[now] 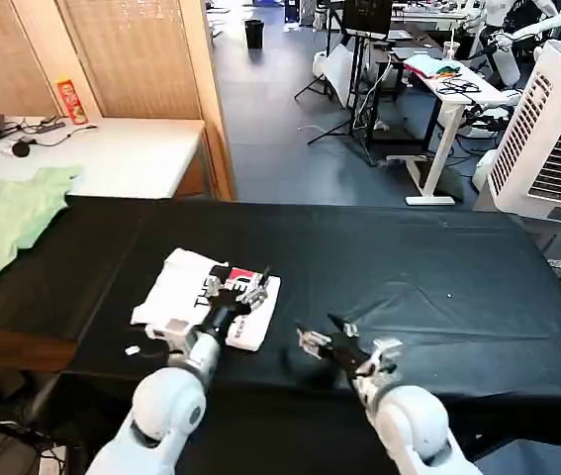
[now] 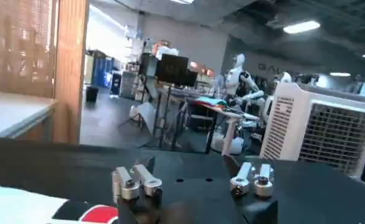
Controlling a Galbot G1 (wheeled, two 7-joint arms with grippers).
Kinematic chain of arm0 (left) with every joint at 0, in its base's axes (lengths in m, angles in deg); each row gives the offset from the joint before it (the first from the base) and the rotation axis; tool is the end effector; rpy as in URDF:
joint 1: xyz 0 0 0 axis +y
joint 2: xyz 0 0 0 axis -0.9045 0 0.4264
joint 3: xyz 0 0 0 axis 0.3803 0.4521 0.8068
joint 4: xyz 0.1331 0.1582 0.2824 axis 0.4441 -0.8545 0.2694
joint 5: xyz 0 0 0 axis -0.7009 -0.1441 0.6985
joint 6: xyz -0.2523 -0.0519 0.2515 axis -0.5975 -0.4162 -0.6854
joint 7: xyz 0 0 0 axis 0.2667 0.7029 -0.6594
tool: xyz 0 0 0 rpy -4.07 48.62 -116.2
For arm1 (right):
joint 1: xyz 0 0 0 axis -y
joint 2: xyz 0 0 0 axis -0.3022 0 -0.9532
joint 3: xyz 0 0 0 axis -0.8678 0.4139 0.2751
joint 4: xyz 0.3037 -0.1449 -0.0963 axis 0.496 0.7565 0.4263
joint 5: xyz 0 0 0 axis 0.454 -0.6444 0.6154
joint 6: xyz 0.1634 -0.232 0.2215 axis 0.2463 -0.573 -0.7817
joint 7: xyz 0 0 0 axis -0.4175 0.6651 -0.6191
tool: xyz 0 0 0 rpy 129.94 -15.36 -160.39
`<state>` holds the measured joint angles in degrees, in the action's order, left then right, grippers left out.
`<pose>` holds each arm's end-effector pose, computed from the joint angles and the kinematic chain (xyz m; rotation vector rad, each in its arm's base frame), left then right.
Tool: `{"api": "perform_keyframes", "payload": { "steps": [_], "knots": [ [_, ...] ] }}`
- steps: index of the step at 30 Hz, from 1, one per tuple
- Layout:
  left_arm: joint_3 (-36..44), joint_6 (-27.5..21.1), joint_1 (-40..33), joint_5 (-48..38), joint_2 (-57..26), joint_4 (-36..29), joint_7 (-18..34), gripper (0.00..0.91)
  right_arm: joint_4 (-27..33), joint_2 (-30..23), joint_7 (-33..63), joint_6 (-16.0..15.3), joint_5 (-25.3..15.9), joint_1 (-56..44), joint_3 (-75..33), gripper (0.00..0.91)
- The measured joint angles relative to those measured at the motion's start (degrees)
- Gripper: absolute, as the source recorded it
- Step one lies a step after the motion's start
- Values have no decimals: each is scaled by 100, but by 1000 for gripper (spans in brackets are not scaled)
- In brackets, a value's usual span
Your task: Fold and organize the clothes.
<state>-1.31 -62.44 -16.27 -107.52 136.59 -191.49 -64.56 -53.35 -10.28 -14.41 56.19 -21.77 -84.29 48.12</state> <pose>0.2775 -0.0264 -0.2613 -0.4828 -3.0134 0.2223 0.2672 0.0289 -0.2787 0.5852 -2.6234 -0.3043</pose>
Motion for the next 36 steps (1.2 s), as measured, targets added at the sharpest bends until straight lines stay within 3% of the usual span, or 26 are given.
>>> {"api": "perform_keyframes", "payload": {
  "steps": [5, 6, 7, 9, 10, 12, 14, 15, 18, 21, 25, 29, 30, 31, 36],
  "knots": [
    [-178, 325, 162, 79, -200, -219, -65, 878, 512, -223, 45, -99, 222, 439, 413, 878],
    [-211, 416, 203, 142, -234, -270, -95, 878, 591, -258, 71, -102, 244, 494, 479, 780],
    [-242, 487, 252, 224, -271, -320, -107, 878, 685, -289, 101, -104, 271, 550, 530, 770],
    [-280, 600, 343, 322, -299, -401, -110, 878, 852, -367, 144, -113, 357, 663, 629, 614],
    [-304, 645, 392, 371, -307, -455, -110, 878, 909, -396, 148, -112, 367, 704, 662, 605],
    [-344, 692, 492, 424, -311, -538, -111, 878, 1045, -460, 150, -105, 370, 792, 727, 468],
    [-390, 729, 591, 464, -307, -616, -110, 878, 1162, -519, 149, -94, 371, 878, 784, 302],
    [-408, 745, 638, 477, -306, -651, -110, 878, 1226, -548, 148, -85, 371, 919, 804, 176],
    [-488, 800, 783, 500, -311, -746, -108, 878, 1377, -612, 154, -76, 370, 1004, 839, 78],
    [-601, 853, 932, 502, -330, -825, -107, 878, 1435, -635, 152, -74, 362, 1029, 834, 68],
    [-731, 883, 1097, 498, -338, -872, -105, 878, 1352, -587, 185, -154, 397, 981, 734, 68],
    [-863, 919, 1222, 487, -380, -867, -73, 878, 1072, -345, 258, -488, 687, 882, 421, 78],
    [-892, 925, 1244, 486, -399, -853, -65, 878, 1000, -253, 275, -560, 743, 865, 332, 224],
    [-911, 926, 1265, 485, -414, -842, -67, 878, 923, -145, 264, -643, 802, 850, 237, 878],
    [-955, 1002, 1336, 493, -504, -749, 9, 878, 558, 524, 6, -798, 722, 729, -196, 878]
  ]
}}
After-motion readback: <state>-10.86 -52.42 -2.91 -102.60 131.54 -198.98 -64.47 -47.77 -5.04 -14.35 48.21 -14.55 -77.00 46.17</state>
